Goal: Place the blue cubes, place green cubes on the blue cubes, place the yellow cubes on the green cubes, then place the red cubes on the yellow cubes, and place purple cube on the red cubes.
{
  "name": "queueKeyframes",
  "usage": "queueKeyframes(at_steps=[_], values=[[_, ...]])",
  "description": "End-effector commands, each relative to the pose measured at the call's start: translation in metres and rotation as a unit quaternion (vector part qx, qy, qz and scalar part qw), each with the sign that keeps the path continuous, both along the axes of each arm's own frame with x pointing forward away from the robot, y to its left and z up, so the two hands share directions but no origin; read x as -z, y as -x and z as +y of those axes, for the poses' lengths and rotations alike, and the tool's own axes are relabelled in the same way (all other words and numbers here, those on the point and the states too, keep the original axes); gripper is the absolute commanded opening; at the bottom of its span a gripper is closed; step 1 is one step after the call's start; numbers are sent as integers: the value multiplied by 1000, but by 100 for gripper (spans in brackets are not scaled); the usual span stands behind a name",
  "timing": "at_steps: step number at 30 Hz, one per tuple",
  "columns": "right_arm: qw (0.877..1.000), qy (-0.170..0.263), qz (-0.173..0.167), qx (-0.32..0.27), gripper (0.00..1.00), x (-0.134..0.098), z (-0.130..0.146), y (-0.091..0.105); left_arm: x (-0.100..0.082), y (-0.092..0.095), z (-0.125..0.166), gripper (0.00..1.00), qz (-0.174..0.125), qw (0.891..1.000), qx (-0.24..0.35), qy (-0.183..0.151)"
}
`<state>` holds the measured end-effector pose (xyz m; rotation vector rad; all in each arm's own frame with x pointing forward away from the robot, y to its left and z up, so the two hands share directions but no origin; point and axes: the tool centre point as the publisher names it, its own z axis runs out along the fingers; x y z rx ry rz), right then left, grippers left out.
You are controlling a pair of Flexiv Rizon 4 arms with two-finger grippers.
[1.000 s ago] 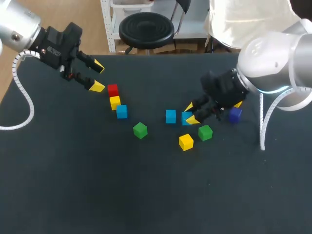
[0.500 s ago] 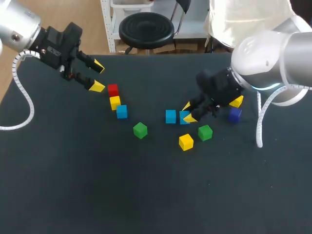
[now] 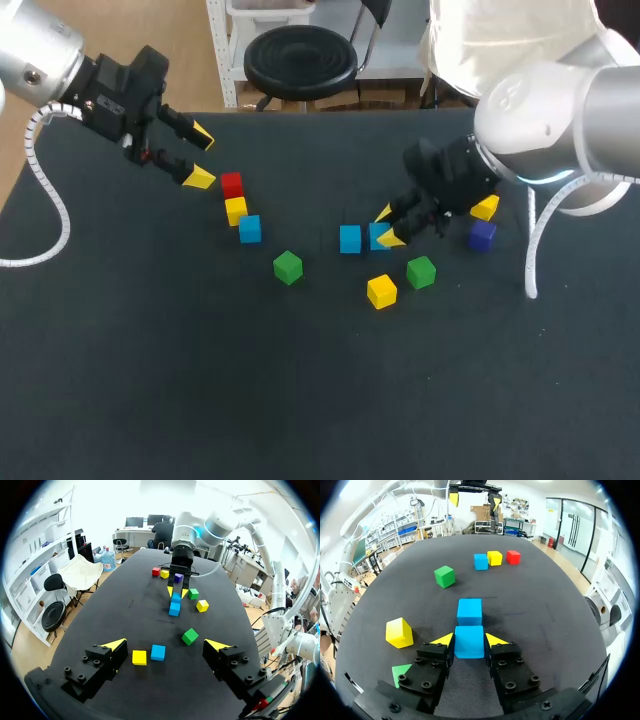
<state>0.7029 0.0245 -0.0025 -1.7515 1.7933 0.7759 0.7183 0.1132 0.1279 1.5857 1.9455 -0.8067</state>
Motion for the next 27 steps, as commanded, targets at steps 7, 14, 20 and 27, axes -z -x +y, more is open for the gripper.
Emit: queueKeyframes(at_steps=[7,14,20,27], values=[[1000,-3,9,-1,0,7,4,0,1,1,0,100,-2,1000,0,1],[1000,-4,11,0,0,8,3,0,1,1,0,100,-2,1000,0,1],[1000,-2,8,-1,0,4,2,-2,1,1,0,100,-2,1000,0,1],[1000,1,10,-1,0,6,3,-5,1,1,0,100,-2,1000,0,1]])
